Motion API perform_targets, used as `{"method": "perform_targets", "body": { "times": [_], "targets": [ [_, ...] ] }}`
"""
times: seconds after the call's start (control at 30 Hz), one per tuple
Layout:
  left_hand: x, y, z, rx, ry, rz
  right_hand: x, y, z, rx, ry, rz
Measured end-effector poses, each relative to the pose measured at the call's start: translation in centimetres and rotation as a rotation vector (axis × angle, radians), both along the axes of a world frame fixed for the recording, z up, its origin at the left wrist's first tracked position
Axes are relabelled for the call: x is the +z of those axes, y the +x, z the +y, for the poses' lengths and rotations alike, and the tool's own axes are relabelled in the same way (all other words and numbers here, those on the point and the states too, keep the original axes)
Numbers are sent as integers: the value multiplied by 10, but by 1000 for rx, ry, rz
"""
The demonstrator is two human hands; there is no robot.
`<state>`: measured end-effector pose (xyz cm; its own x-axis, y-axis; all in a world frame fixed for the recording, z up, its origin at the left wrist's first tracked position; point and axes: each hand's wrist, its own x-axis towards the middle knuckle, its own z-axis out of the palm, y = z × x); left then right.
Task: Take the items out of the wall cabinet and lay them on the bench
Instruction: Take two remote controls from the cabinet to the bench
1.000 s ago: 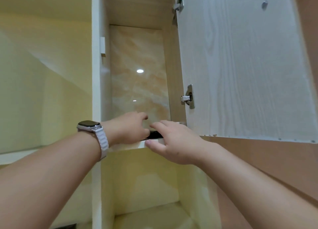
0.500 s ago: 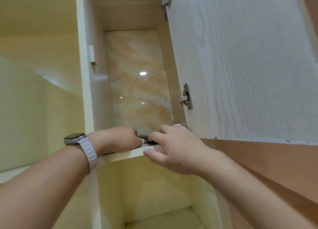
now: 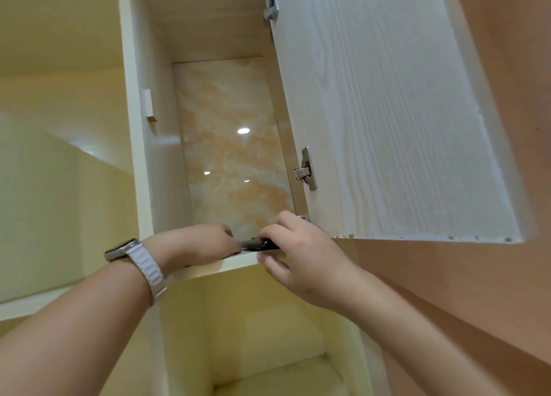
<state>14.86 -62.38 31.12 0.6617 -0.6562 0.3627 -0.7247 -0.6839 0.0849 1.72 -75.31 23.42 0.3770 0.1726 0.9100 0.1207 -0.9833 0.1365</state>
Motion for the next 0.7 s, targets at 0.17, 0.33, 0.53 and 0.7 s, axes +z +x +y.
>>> {"method": "perform_targets", "body": {
  "times": [0.17, 0.33, 0.53, 0.7],
  "targets": [
    [1, 0, 4, -6, -48, -105, -6, -3, 3, 29, 27, -67],
    [3, -2, 5, -33, -3, -227, -10, -12, 3, 33, 43, -104],
    [-2, -17, 21, -107, -98, -285, -14, -25, 4, 31, 25, -133],
    [-32, -42, 49, -180, -280, -317, -23, -29, 8, -47, 32, -179]
  ]
}}
